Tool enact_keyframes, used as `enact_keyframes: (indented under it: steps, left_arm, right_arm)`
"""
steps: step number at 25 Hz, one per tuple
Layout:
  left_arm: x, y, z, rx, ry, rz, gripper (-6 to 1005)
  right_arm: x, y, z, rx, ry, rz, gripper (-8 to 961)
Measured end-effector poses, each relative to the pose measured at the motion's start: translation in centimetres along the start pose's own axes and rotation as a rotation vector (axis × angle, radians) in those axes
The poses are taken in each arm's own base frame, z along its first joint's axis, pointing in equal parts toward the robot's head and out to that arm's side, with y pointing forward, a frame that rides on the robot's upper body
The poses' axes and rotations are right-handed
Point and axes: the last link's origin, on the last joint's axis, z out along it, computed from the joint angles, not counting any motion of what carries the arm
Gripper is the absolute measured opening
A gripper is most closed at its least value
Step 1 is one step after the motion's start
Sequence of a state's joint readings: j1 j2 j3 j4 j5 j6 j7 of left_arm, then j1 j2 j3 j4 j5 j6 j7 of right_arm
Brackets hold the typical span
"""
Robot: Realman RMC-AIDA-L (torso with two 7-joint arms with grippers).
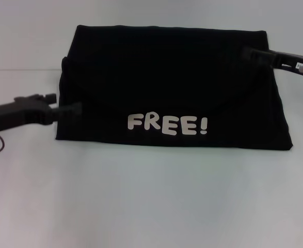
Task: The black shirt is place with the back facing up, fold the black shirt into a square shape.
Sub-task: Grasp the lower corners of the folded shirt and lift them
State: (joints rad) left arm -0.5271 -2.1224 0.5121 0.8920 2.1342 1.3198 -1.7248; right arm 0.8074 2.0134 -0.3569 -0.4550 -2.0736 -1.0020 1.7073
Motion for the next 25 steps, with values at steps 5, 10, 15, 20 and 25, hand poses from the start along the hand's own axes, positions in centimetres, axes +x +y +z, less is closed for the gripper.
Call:
enact_keyframes:
  steps: [5,10,15,20,25]
  left_arm:
    - [-1.4,-0.2,0.5,0.031,-0.079,0.033,924]
    - [-2.6,-1.1,1.9,0.120,-0.140,0.045,923]
    - [-3.1,-1.6,3.5,0.173,-0.185,0.019,923]
    - [-3.1,-2.1,4.1,0.228,-0.197,-0.008,922]
    - [-3.7,-2.2,4.2,0.234,-0.212,-0.019,922]
  right_arm:
    - [0.7,-0.2,-0.6,-0.004,0.014,-0.018,863]
    - [1.5,-0.4,-0.9,0.000,0.024,-0.013,911]
    - [1.9,-0.1,-0.7,-0.004,0.032,-0.014,918]
    - [1.9,0.0,-0.6,-0.005,0.035,-0.017,916]
    - [1.7,0.1,-0.4,-0.009,0.033,-0.016,915]
